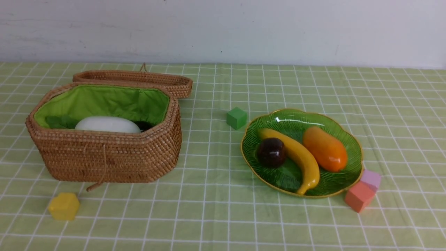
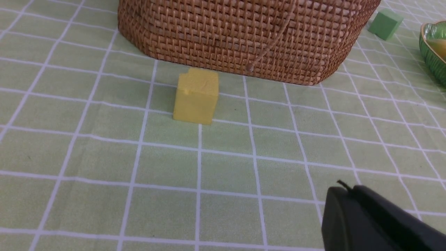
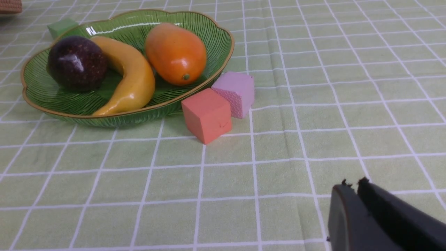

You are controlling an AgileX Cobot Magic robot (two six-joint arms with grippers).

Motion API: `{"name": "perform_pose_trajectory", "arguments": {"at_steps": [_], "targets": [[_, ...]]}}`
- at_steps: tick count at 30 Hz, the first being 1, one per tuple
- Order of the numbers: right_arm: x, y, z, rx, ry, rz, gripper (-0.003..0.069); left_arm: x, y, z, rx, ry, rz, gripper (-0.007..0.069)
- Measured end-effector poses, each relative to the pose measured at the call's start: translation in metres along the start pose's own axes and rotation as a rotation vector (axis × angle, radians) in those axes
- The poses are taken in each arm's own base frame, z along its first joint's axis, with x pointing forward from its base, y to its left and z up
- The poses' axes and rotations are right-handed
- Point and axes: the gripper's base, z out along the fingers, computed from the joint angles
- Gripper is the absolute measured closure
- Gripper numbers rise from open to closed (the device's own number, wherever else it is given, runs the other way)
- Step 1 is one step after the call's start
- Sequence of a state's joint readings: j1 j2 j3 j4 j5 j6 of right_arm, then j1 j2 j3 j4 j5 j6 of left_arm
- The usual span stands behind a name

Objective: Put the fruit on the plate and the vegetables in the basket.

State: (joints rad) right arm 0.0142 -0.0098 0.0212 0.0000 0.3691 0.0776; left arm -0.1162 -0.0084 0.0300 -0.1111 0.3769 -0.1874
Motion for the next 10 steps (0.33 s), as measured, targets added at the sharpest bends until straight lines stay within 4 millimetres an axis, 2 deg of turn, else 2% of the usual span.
{"name": "perform_pose_trajectory", "arguments": {"at_steps": [10], "targets": [[0.0000, 0.0000, 0.0000, 0.000, 0.000, 0.000, 0.0603, 0.0000, 0.0000, 0.0000, 0.000, 0.000, 0.000, 0.0637]]}}
